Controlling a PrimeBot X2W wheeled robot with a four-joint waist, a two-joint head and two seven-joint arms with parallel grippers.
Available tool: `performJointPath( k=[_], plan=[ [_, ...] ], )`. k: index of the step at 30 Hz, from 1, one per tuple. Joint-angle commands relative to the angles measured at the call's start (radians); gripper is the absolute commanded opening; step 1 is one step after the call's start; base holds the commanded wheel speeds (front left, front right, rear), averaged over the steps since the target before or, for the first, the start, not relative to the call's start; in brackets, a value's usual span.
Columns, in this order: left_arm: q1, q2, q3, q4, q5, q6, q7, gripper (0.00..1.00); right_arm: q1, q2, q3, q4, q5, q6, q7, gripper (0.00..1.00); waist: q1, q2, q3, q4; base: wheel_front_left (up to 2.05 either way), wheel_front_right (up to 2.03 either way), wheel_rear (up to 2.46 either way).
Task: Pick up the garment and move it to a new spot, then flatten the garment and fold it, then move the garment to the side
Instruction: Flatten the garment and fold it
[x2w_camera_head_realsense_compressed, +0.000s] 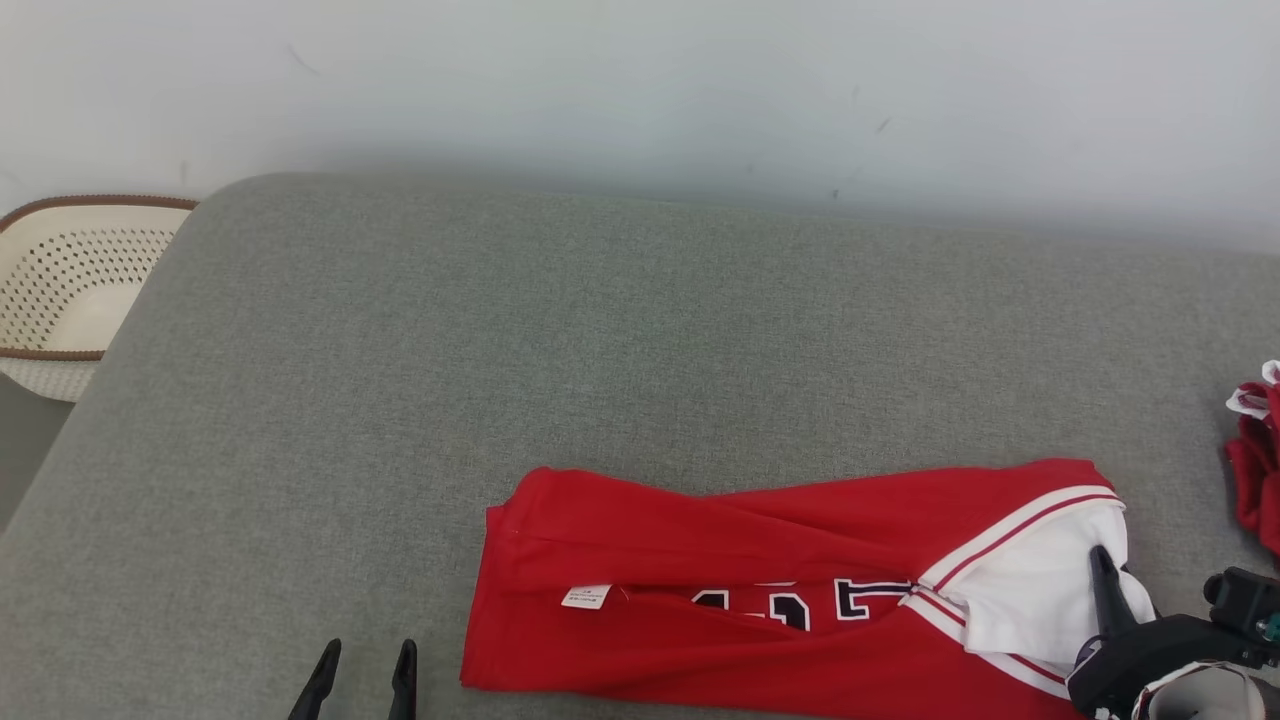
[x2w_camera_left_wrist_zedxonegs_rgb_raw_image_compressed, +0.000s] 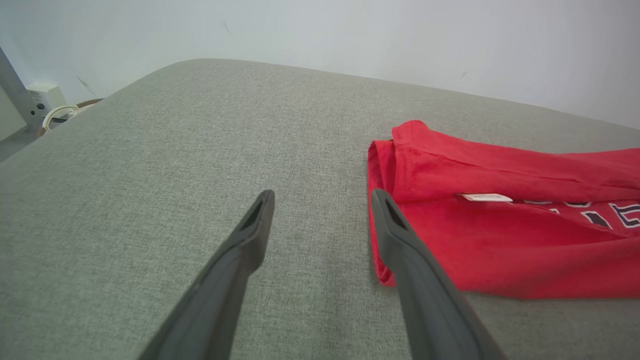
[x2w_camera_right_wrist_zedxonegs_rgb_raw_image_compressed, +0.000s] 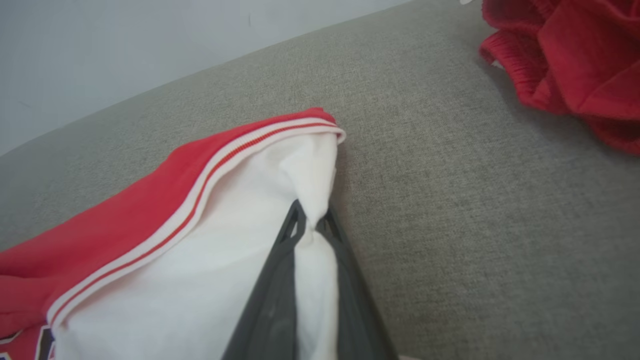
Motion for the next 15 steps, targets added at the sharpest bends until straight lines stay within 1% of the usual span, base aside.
performJointPath(
  k=[1,5,8,11,15],
  plan=[
    [0.006,0.0,0.0,-0.002,0.002,0.0,-0.001,1.0,0.018,-0.007,-0.017,-0.007,-0.012,-0.001,0.001,0.0,-0.0001,-0.0002,-0.006,-0.008,0.0,0.0,0.0],
    [0.011,0.0,-0.011,-0.001,-0.008,0.002,-0.001,1.0,0.037,-0.019,-0.073,-0.031,-0.055,-0.001,0.0,0.0,-0.0001,-0.0002,-0.011,-0.026,0.0,0.0,0.0],
    [0.01,0.0,-0.021,-0.001,-0.016,0.005,-0.001,1.0,0.039,-0.026,-0.094,-0.042,-0.08,-0.001,0.0,0.0,-0.0001,-0.0002,-0.013,-0.041,0.0,0.0,0.0],
    [0.005,0.0,-0.027,0.001,-0.021,0.007,-0.001,1.0,0.035,-0.027,-0.086,-0.061,-0.098,-0.001,0.0,0.0,-0.0001,-0.0002,-0.012,-0.055,0.0,0.0,0.0],
    [-0.001,0.0,-0.031,0.005,-0.028,0.009,-0.001,1.0,0.021,-0.023,-0.04,-0.132,-0.119,-0.001,0.001,0.0,-0.0001,-0.0002,-0.007,-0.07,0.0,0.0,0.0]
  ],
)
